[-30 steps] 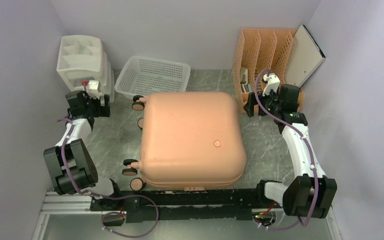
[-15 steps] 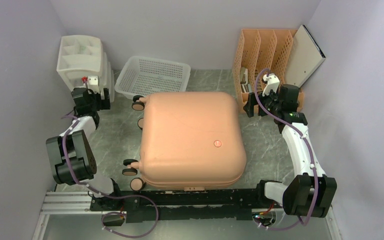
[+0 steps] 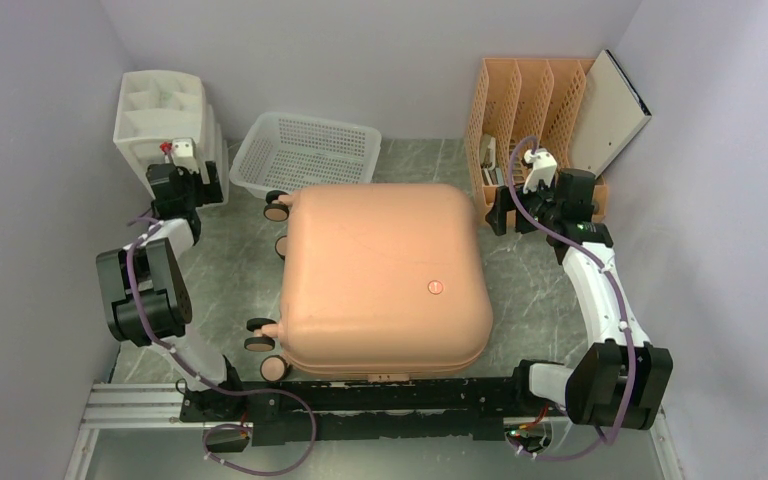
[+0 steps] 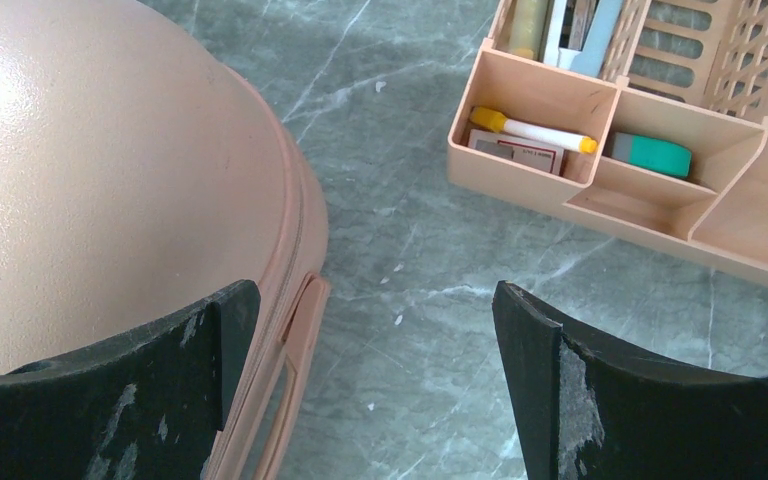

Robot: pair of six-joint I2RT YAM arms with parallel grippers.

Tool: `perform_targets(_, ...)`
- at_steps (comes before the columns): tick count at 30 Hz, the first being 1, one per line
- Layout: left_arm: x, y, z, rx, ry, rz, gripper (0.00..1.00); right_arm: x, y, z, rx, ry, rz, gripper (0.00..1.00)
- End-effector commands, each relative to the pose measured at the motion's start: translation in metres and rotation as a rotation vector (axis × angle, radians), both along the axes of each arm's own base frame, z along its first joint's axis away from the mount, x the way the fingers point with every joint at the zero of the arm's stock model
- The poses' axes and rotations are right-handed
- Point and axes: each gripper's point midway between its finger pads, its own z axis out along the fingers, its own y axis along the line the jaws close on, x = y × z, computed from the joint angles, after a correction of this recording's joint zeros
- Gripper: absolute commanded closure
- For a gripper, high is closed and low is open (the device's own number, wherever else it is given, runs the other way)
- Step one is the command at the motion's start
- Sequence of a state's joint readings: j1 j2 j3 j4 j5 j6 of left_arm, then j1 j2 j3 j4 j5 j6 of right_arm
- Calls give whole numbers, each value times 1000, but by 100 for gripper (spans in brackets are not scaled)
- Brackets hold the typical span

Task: Open, take out, and arrange the luggage
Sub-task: Move the storage box to the corner of the board.

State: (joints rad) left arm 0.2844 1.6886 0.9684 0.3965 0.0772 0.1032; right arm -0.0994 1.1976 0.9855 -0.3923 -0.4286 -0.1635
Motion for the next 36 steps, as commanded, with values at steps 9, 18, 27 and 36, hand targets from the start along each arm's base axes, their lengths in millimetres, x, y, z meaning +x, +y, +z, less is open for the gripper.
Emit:
perform_targets(9,31,20,10,-11,-104,161,8,8,-1,8,8,-20,-1,8)
perform_targets(18,33,51,8,48,-71,328,12,10,0,3,8,-6,3,8)
perform_targets(27,32,73,3,68,-8,438,12,9,0,4,9,-9,8,8)
perform_targets(36,36,98,-12,67,81,507,11,9,1,2,16,0,12,8)
